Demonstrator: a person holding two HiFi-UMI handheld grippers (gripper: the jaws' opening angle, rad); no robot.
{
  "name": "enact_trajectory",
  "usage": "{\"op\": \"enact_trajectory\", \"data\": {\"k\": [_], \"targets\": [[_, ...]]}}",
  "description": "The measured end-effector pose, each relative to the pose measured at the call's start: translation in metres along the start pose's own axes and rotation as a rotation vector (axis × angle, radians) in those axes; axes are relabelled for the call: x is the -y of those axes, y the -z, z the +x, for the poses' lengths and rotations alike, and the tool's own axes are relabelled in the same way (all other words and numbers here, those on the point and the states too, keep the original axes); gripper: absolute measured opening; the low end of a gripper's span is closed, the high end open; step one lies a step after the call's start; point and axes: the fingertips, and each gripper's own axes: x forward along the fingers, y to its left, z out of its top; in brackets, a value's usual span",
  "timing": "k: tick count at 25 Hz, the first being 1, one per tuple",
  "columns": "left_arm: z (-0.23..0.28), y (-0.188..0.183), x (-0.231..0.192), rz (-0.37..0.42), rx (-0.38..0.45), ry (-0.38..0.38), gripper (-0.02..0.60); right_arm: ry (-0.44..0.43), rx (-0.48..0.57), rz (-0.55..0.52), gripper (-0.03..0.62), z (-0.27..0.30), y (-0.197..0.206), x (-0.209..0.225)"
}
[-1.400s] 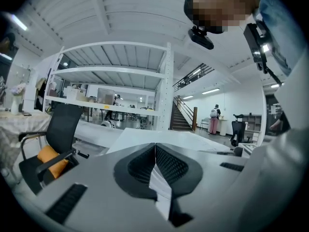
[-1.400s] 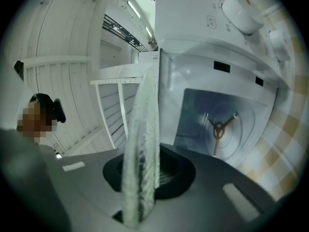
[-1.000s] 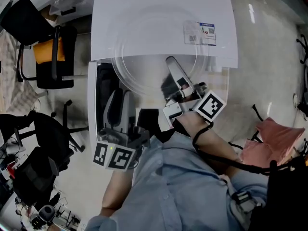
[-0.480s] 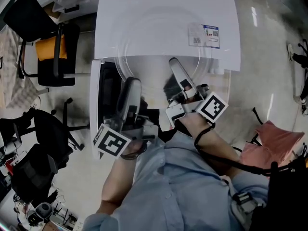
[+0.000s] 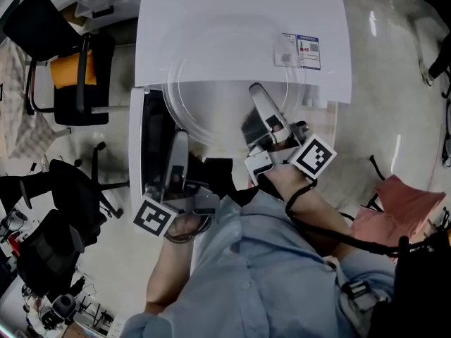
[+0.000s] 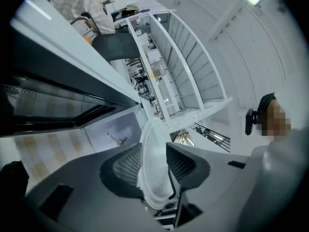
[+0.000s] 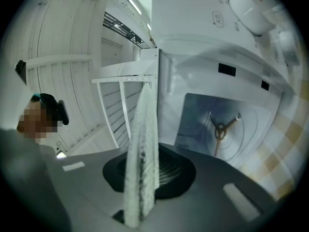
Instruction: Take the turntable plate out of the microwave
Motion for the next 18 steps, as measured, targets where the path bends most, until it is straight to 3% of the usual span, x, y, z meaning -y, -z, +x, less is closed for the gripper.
{"op": "enact_trajectory", "data": {"k": [3, 7, 14, 16, 18], "targets": [[-0.010, 0.002, -0.001, -0.026, 0.003, -0.009, 0.227, 0.005, 0.014, -0.003, 0.031, -0.001, -0.001, 0.000], [-0.008, 0.019, -0.006, -0.089, -0.023, 0.019, 0.239, -0.001, 0.000, -0.007, 0.031, 0.000, 0.000, -0.001], [0.016, 0.029, -0.007, -0.077, -0.048, 0.046, 0.239, 0.002, -0.010, -0.001, 0.031, -0.001, 0.002, -0.001], [0.020, 0.028, -0.009, -0.077, -0.044, 0.035, 0.230, 0.003, -0.016, -0.001, 0.031, -0.002, 0.004, 0.000], [0.022, 0.027, -0.016, -0.080, -0.044, 0.004, 0.128, 0.005, -0.018, 0.000, 0.032, -0.002, 0.005, 0.000]]}}
